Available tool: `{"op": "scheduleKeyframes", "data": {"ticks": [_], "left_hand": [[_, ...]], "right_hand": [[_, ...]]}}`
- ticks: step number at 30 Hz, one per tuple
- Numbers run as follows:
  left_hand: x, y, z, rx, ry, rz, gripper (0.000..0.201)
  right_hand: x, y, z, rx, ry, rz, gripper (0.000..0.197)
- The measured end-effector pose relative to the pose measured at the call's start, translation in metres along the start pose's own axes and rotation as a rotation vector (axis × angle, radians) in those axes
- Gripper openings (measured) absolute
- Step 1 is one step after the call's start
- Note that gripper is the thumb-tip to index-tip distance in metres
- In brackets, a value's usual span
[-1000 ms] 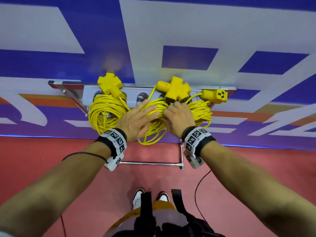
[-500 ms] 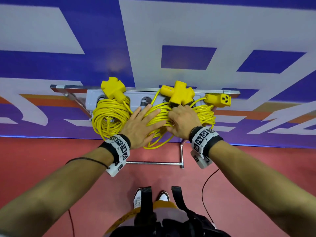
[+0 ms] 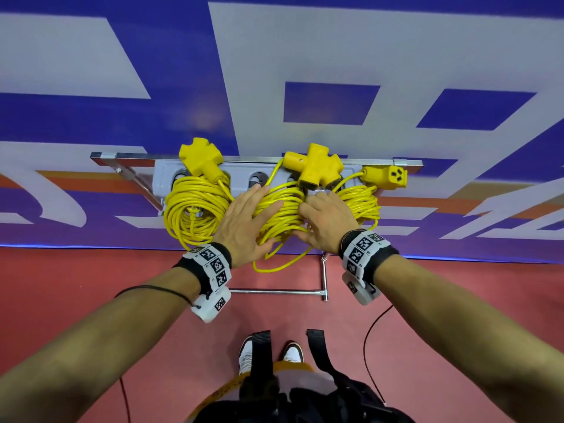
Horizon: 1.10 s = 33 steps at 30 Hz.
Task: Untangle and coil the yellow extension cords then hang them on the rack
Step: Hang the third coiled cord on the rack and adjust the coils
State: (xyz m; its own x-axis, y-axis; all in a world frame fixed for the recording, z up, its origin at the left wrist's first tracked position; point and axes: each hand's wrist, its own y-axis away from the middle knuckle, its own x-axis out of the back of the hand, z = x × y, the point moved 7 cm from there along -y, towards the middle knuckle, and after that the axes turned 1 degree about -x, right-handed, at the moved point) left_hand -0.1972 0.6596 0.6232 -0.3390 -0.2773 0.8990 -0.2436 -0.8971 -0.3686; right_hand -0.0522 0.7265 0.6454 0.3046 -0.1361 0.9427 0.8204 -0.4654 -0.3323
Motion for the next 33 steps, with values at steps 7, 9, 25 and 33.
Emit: {"op": "scheduleKeyframes", "data": {"ticks": [7, 9, 25, 33], "left_hand": [[0.026, -0.005, -0.004, -0.076, 0.032, 0.148, 0.042], [0.030, -0.007, -0.012, -0.068, 0.056, 0.154, 0.034], [0.029, -0.003, -0.023, -0.133, 0.062, 0.166, 0.025], [0.020, -0.021, -0.018, 0.038, 0.020, -0.038, 0.035]], "right_hand": [[0.010, -0.022, 0.002, 0.018, -0.052, 0.025, 0.038], [0.012, -0.028, 0.006, -0.020, -0.087, 0.029, 0.044], [-0.013, -0.035, 0.008, -0.286, -0.230, -0.241, 0.050], [-0.014, -0.037, 0.007, -0.250, -0.154, -0.207, 0.079]]}}
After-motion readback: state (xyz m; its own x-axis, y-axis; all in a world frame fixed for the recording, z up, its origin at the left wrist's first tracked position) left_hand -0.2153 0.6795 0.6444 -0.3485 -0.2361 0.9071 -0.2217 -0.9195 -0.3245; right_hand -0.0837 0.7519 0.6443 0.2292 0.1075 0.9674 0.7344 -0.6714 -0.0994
